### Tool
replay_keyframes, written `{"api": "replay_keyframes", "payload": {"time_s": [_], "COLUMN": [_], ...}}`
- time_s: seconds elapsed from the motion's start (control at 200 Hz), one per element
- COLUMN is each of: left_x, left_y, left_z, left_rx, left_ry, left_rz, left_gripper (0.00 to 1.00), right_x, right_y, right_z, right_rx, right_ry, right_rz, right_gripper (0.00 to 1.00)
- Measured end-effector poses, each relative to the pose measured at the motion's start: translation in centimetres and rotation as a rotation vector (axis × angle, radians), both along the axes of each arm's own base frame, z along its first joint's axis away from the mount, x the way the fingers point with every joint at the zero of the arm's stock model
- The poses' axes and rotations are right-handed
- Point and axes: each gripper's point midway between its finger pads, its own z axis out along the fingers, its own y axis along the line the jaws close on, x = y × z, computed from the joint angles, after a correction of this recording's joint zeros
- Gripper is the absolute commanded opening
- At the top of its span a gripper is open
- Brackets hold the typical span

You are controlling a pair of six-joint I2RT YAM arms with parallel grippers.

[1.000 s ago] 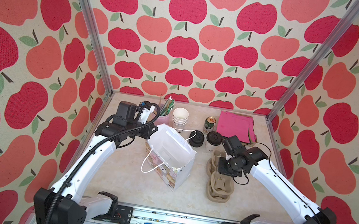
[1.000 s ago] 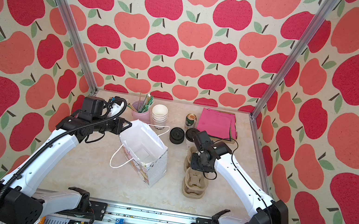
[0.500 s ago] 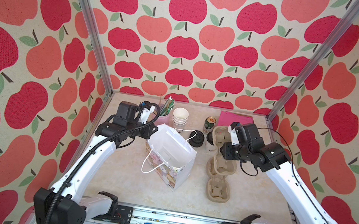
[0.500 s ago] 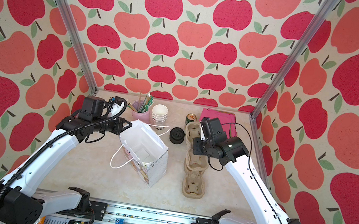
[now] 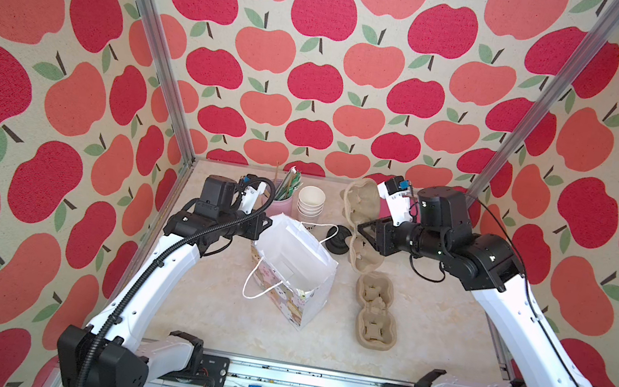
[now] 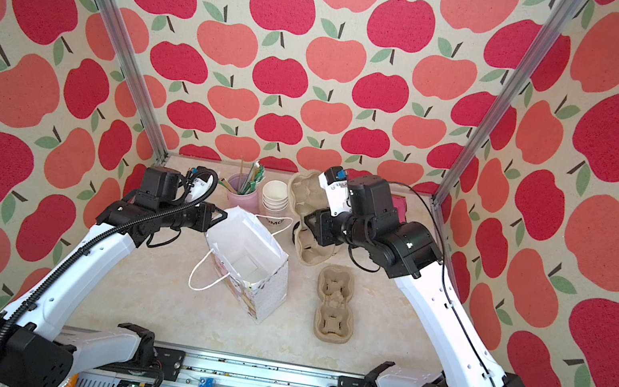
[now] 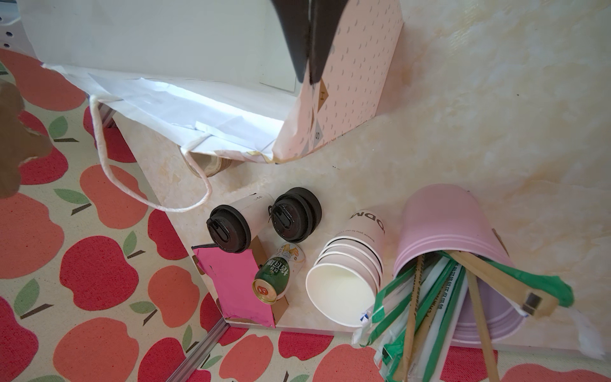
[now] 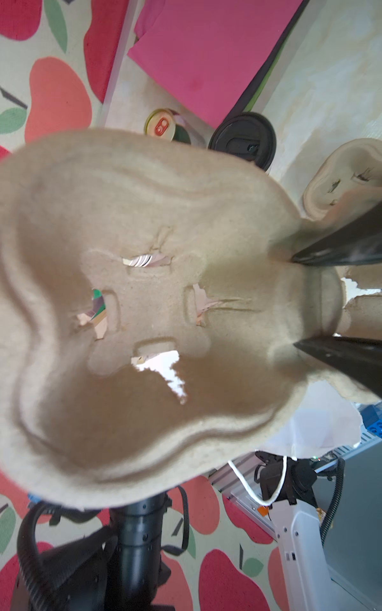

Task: Pack the takeout coffee
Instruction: 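Lift the top cup carrier off the stack with the right gripper, then carry the cup carrier over the open paper bag with the right gripper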

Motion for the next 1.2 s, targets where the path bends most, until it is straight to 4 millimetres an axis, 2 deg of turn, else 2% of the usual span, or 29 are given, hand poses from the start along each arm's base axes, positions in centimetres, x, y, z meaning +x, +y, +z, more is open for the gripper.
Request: {"api": "replay_keyframes", "payload": {"time_s": [0.255,0.34,0.47,0.69,0.965,1.201], "left_x": [0.0,0.0,0.1,0.0,0.1,0.0], "left_y": [-0.1,-0.1,-0.1,0.0,0.0,0.1], "left_z": [0.1,0.0,0.1,0.2,0.0,0.0], "left_rx": [-0.009,-0.011,-0.011,-0.008,-0.008,-0.014], "left_ry": [0.003,0.005,0.004,-0.002,-0.004,-0.005], "left_rz": [0.006,0.008,0.009,0.018,0.02,0.024], "left_gripper": [0.0,0.0,0.0,0.0,0.0,0.0], "right_x": [-2.5,-2.9,-3.1,-2.9,-2.8,-2.5], "right_y": [6.9,8.8,10.6,12.3,12.8,13.0], "right_z": [2.2,2.3,1.5,0.5,-0.1,-2.8], "right_rx": [0.055,0.064,0.061,0.065,0.062,0.022], "right_ry": [-0.013,-0.013,-0.001,0.021,0.027,0.061], "right_rz": [0.202,0.247,0.282,0.305,0.307,0.301], "right_gripper": [0.34,0.34,0.34,0.34,0.34,0.34]}}
